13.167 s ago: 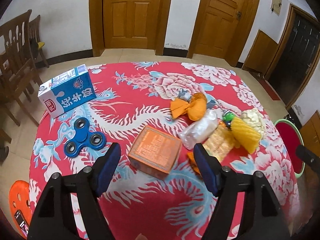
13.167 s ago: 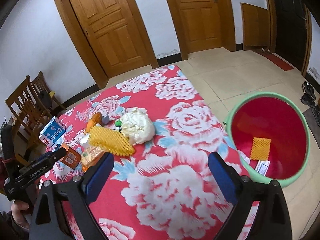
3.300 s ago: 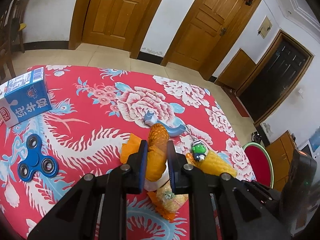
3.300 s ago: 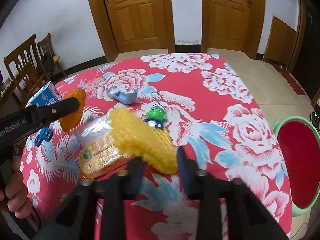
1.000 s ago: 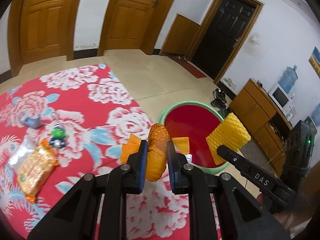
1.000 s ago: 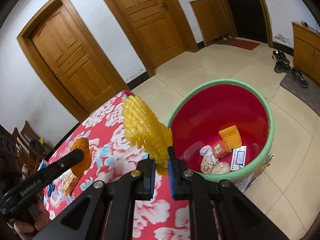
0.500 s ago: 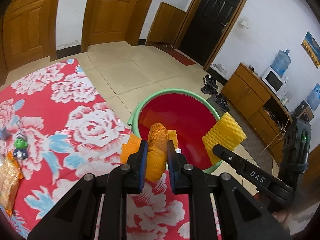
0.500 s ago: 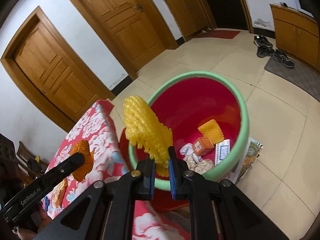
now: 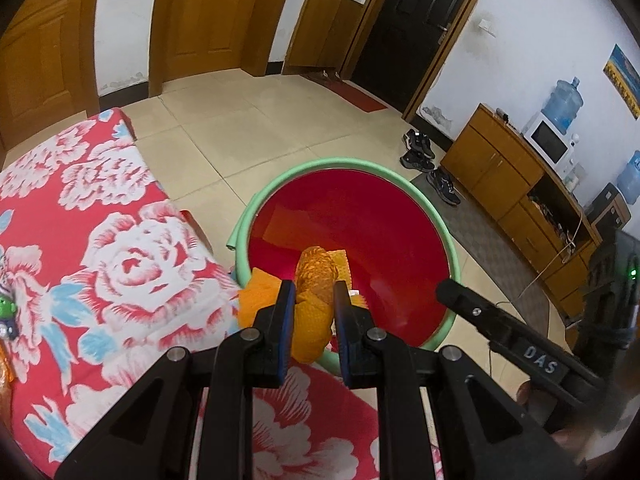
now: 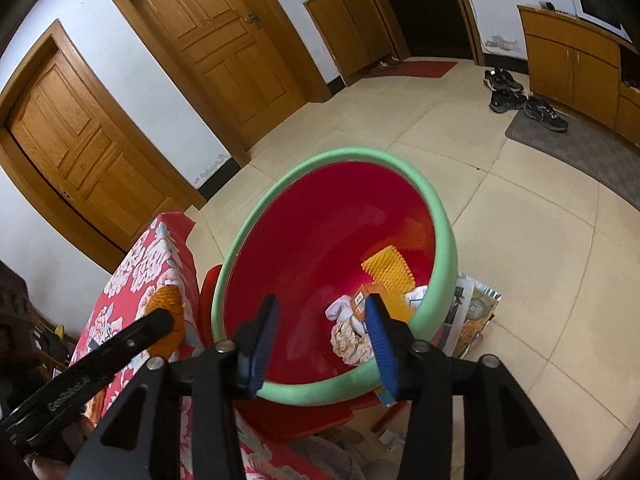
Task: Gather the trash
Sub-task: 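Open the left gripper to drop the orange foam net into the bucket, then move both grippers back over the table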
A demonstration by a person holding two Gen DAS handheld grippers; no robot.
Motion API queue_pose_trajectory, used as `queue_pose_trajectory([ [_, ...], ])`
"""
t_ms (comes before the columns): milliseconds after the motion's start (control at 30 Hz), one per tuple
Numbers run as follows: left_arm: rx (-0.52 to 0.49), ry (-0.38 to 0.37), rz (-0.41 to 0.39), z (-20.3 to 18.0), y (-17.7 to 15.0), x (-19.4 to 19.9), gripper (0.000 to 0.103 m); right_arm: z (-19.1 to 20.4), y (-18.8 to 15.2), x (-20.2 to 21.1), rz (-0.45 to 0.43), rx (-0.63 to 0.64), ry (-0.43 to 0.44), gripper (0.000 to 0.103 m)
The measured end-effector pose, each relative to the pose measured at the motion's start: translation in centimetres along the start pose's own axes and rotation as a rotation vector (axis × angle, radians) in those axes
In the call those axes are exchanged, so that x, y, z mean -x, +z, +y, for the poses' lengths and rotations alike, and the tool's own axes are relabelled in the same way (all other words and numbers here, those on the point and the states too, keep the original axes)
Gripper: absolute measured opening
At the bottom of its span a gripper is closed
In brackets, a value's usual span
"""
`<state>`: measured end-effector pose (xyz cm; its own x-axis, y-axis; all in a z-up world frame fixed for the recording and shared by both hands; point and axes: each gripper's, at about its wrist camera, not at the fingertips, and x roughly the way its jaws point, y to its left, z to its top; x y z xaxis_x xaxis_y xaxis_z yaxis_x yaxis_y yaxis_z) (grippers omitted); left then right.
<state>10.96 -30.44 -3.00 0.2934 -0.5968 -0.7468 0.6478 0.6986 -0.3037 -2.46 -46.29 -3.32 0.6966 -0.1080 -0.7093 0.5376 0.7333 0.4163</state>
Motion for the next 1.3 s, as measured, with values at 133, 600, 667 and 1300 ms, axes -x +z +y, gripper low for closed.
queue_pose_trajectory([
  [133, -0.008, -0.011, 0.011, -0.6, 0.2, -0.7, 0.018, -0.7, 0.3, 0.1, -0.004, -0.018, -0.002, 0.054],
  [600, -0.015, 0.020, 0.045, -1.6, 0.2, -1.2, 0.039, -1.8, 0.4, 0.5, -0.006, -0.044, 0.014, 0.061],
  [667, -0.012, 0.023, 0.043, -1.4, 0.2, -0.9, 0.039, -1.7, 0.4, 0.6, -0.005, -0.041, 0.018, 0.062],
  [1300, 0.098, 0.092, -0.014, 3.6, -1.4, 5.5, 0.039, 1.4, -0.3, 2.1, -0.007, 0.020, 0.068, 0.072],
])
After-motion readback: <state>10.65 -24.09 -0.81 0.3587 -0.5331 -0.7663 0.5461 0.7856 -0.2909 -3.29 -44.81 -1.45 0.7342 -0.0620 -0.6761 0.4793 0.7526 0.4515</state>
